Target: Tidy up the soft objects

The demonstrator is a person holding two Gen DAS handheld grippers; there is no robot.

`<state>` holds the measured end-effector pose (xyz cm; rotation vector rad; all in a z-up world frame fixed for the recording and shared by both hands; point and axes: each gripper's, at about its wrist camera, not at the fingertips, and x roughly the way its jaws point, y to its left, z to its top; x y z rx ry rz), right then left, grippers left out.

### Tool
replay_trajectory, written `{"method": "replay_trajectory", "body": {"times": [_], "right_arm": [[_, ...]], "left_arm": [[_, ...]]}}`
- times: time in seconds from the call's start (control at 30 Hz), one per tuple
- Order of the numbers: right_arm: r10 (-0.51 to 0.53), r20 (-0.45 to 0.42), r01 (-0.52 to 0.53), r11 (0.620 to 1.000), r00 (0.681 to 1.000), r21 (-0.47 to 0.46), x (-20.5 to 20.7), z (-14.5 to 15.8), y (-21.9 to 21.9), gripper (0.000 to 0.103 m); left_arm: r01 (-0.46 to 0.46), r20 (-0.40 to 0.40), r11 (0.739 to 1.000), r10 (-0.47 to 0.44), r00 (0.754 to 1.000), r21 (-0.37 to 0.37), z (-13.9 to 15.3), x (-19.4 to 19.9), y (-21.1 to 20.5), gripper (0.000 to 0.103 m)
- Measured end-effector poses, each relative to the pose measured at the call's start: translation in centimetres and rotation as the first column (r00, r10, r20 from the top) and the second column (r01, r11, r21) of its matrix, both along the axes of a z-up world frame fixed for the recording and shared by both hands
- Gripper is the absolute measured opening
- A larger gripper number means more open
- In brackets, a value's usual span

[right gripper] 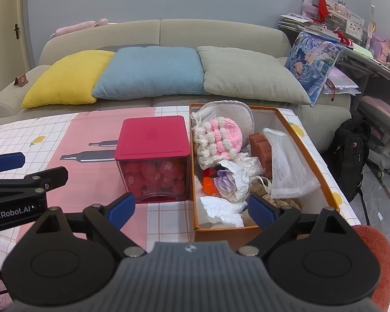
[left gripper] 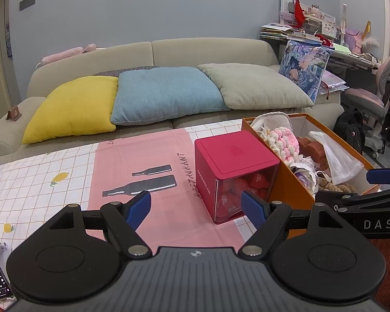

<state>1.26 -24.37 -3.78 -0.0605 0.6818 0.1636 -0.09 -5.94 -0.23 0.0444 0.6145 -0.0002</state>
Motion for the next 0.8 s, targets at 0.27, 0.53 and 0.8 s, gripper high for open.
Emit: {"method": "replay_trajectory", "body": {"times": [0.27, 0.53, 0.8], "right_arm": [[0.004, -0.004, -0.004, 1.0, 1.0, -0.002, -0.02, -0.13, 0.15, 0.092], [0.009, -0.013, -0.009, 1.0, 1.0, -0.004, 0.14, -0.29, 0.05, 0.092], [0.012, -0.019, -0.012, 1.0, 1.0, -0.007, 0.19, -0.39, 0.08, 0.092]], "left_arm": [[-0.005, -0.001, 1.0, 0.005, 1.0, 0.0, 0.03, 0.0, 0.04, 0.092], [-0.006, -0.003, 1.0, 0.006, 1.0, -0.002, -0.01, 0.07, 0.13, 0.092], [-0.001, 0.0, 1.0, 0.001, 1.0, 0.004, -0.14, -0.1, -0.06, 0.092]]}}
